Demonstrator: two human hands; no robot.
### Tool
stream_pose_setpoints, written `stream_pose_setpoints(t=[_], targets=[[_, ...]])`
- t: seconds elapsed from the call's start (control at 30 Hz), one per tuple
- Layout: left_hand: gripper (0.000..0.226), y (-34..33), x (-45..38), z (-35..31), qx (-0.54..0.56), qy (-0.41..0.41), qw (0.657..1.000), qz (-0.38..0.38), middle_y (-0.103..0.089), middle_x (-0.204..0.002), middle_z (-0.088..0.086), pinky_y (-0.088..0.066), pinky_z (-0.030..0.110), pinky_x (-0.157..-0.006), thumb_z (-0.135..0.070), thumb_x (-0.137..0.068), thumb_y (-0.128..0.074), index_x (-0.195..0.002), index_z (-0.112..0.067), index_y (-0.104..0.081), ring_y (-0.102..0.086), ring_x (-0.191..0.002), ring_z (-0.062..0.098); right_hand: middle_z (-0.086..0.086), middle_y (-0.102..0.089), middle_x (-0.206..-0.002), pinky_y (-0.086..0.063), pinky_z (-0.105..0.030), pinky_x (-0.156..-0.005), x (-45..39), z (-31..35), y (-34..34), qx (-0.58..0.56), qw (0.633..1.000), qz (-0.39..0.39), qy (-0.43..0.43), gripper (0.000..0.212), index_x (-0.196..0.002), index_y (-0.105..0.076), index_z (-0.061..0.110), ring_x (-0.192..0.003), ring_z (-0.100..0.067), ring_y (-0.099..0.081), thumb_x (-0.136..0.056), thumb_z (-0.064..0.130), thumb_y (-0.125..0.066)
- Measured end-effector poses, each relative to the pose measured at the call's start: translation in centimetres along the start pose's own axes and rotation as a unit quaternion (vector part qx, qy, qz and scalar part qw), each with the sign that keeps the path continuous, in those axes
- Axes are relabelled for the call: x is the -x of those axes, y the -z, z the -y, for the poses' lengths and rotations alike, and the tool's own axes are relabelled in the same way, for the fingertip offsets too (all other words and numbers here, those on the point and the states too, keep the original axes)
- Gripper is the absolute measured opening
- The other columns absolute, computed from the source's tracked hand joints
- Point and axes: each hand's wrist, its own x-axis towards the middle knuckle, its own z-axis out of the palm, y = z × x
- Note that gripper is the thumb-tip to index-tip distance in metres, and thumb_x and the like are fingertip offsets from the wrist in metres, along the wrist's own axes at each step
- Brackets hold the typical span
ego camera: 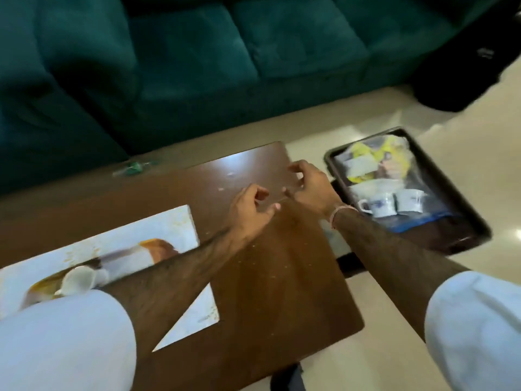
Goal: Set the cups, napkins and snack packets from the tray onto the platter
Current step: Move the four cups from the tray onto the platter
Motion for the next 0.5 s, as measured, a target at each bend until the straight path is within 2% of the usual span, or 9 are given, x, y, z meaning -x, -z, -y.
stream_pose_setpoints(t=[0.1, 0.2, 0.3, 0.4, 0.5], targets=[[0.038, -6.9, -2.0, -4.4, -0.007, -0.005, 0.999, 0.051, -0.061, -0.115, 0.000, -0.054, 0.033, -0.088, -0.032, -0.083, -0.074, -0.116, -0.017, -0.061, -0.059, -0.101, 0.015, -0.009, -0.060, -0.130, -0.050, -0.038, -0.098, 0.1, -5.8, 4.9, 0.000, 0.998, -0.039, -0.040, 0.054, -0.130, -0.054, 0.011, -0.114, -0.026, -0.059, -0.082, 0.025, -0.074], [0.036, -13.5, -3.7, -8.0, -0.009, -0.013, 0.995, 0.097, -0.061, -0.112, 0.001, -0.054, 0.031, -0.080, -0.033, -0.080, -0.076, -0.109, -0.018, -0.061, -0.061, -0.098, 0.018, -0.014, -0.058, -0.127, -0.049, -0.044, -0.098, 0.3, -12.2, 9.1, 0.016, 0.993, -0.076, -0.085, 0.050, -0.126, -0.056, 0.010, -0.115, -0.031, -0.058, -0.081, 0.025, -0.072], [0.041, -18.9, -5.2, -10.0, -0.067, -0.036, 0.989, 0.129, -0.065, -0.110, 0.003, -0.055, 0.035, -0.084, -0.039, -0.076, -0.076, -0.109, -0.019, -0.062, -0.063, -0.098, 0.021, -0.015, -0.053, -0.130, -0.044, -0.051, -0.100, 0.8, -17.8, 11.8, 0.064, 0.983, -0.096, -0.142, 0.051, -0.125, -0.055, 0.011, -0.122, -0.036, -0.051, -0.082, 0.031, -0.071], [0.056, -23.2, -6.6, -11.0, -0.140, -0.057, 0.981, 0.125, -0.063, -0.123, 0.004, -0.048, 0.043, -0.095, -0.048, -0.077, -0.072, -0.123, -0.020, -0.058, -0.057, -0.114, 0.026, -0.016, -0.046, -0.131, -0.043, -0.053, -0.098, 1.5, -22.4, 13.2, 0.116, 0.959, -0.138, -0.219, 0.053, -0.122, -0.053, 0.013, -0.122, -0.040, -0.043, -0.081, 0.043, -0.067], [0.061, -26.4, -8.0, -11.6, -0.221, -0.070, 0.966, 0.119, -0.053, -0.136, 0.006, -0.035, 0.048, -0.103, -0.052, -0.081, -0.066, -0.132, -0.023, -0.052, -0.043, -0.127, 0.029, -0.019, -0.038, -0.137, -0.046, -0.055, -0.098, 1.8, -25.9, 13.7, 0.116, 0.940, -0.140, -0.287, 0.068, -0.129, -0.049, 0.016, -0.127, -0.043, -0.037, -0.078, 0.058, -0.065]])
